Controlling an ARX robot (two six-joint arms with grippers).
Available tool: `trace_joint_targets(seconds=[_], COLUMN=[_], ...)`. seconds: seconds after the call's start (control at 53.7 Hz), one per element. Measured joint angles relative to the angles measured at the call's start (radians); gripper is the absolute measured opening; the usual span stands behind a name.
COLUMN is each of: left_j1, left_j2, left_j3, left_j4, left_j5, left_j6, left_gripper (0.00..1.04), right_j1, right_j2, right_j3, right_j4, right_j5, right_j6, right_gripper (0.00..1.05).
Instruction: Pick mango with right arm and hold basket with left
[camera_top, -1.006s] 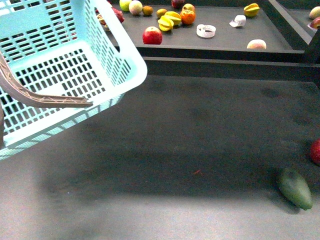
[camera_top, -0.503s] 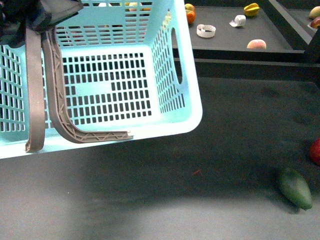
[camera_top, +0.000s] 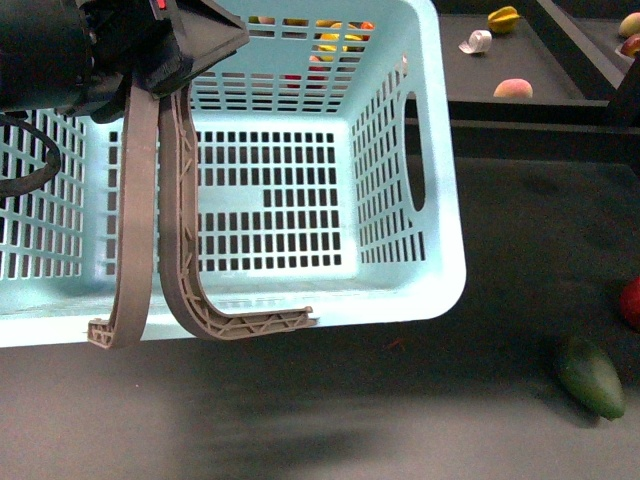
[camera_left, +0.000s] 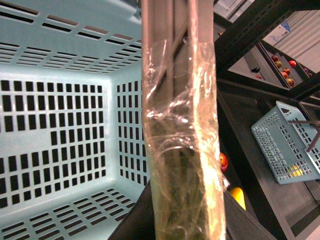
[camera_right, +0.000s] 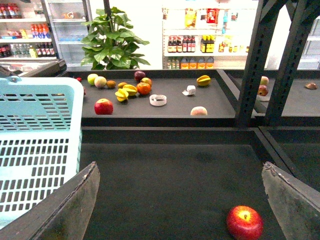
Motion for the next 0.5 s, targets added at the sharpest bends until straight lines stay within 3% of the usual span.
trace_joint_targets(seconds=[0.503], left_j1=[-0.006], left_j2=[0.017], left_j3=[0.002], left_j4=[0.026], left_j5=[-0.033], left_j6=[-0.007], left_gripper=[0.11], right_j1=[0.0], right_j2=[0.0], right_j3=[0.0], right_j4=[0.0], right_j5=[0.0], right_j6=[0.0], right_gripper=[0.97])
